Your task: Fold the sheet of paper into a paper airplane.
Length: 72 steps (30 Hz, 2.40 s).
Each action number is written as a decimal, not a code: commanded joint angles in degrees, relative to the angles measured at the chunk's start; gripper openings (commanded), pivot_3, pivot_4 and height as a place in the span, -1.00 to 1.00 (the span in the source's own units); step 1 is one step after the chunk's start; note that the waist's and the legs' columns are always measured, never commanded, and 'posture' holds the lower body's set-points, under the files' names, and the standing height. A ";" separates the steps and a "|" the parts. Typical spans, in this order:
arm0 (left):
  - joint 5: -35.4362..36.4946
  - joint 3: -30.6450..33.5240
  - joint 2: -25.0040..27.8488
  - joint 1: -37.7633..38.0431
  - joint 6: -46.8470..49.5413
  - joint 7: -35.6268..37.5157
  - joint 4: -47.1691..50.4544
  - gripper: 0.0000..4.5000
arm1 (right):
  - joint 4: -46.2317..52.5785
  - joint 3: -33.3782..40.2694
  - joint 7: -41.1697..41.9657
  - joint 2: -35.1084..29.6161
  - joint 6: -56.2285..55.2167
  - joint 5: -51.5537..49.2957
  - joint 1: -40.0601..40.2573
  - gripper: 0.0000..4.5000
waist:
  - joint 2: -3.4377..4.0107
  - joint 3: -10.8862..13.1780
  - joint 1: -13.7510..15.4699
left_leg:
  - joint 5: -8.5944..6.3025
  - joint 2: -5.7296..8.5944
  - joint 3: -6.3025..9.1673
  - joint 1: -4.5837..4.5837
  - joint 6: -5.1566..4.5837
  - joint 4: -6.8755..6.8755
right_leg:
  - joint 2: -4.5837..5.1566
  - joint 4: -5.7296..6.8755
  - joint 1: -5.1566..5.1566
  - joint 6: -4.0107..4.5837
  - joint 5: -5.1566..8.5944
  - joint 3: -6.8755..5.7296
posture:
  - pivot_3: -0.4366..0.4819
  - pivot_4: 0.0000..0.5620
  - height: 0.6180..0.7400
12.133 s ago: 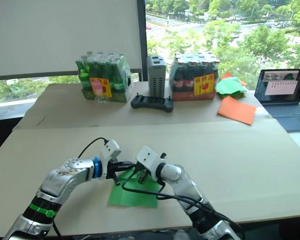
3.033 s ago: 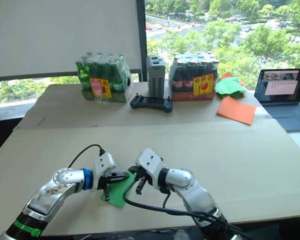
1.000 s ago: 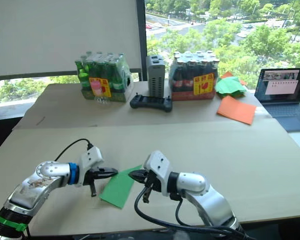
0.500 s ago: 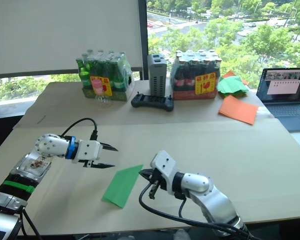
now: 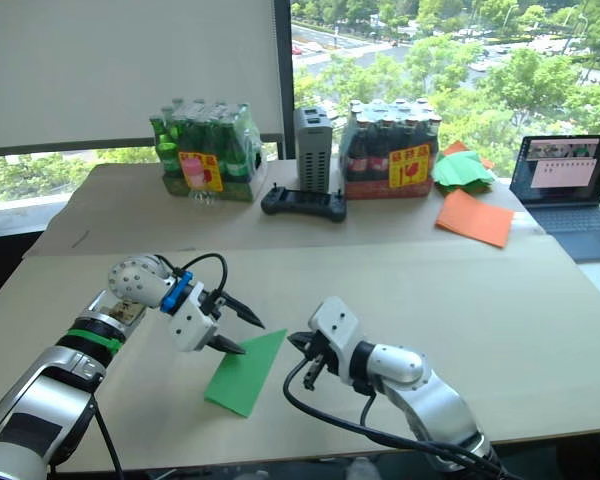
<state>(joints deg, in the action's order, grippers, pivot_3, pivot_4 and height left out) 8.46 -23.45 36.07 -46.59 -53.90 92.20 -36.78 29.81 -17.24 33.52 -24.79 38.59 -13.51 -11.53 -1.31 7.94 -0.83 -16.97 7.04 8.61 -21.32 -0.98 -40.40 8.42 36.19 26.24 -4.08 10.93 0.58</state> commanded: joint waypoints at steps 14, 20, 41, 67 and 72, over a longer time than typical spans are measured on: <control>-0.06 -0.18 1.20 -6.49 -1.32 0.25 -5.43 -0.70 | -0.19 -0.04 -0.83 0.40 -1.70 0.26 -0.12 -1.00 | 0.00 0.00 0.01 | -0.02 0.01 -0.02 0.00 -0.04 -0.04 | -0.02 0.00 -0.01 -0.04 -0.01 0.01 | -0.05 -0.47 0.28; -0.94 0.25 0.66 -7.98 -2.77 0.11 -7.67 -0.07 | -0.72 -0.01 -0.71 0.60 -1.95 0.48 -0.38 -1.00 | 0.00 0.00 0.00 | -0.02 0.02 -0.03 0.00 -0.04 -0.09 | -0.02 0.02 -0.02 -0.06 -0.02 0.01 | -0.05 -0.47 0.28; 3.59 -9.33 3.54 -3.32 -6.91 0.30 0.11 -0.59 | -1.35 0.74 -1.81 1.58 -1.95 1.31 -0.31 -1.00 | 0.00 0.00 -0.06 | -0.08 0.03 -0.07 -0.08 -0.15 -0.35 | -0.03 0.05 -0.01 -0.11 -0.05 0.06 | -0.05 -0.47 0.28; -12.92 0.82 3.32 14.38 85.39 -29.04 48.12 -0.64 | 0.19 8.89 -2.22 -6.02 -9.24 5.79 -1.24 -1.00 | 0.00 0.01 -0.05 | -0.10 0.03 -0.21 -0.04 -0.16 -0.38 | -0.06 0.21 0.00 -0.26 -0.03 0.20 | -0.05 -0.47 0.28; -6.38 5.76 3.64 15.55 89.41 -27.52 53.92 0.10 | -0.79 8.76 -1.47 -5.85 -10.32 6.01 -1.45 -1.00 | -0.01 0.01 0.16 | -0.09 0.03 -0.22 -0.03 -0.16 -0.38 | -0.04 0.21 0.00 -0.25 -0.03 0.21 | -0.05 -0.47 0.28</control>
<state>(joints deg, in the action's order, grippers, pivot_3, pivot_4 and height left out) -0.82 -21.33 39.16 -30.54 35.04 63.95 13.54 28.38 -8.69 31.86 -30.63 30.16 -7.83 -12.38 -1.32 7.95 -0.67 -17.06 7.07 8.39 -21.35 -1.13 -40.78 8.38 36.40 26.24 -4.33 10.90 0.79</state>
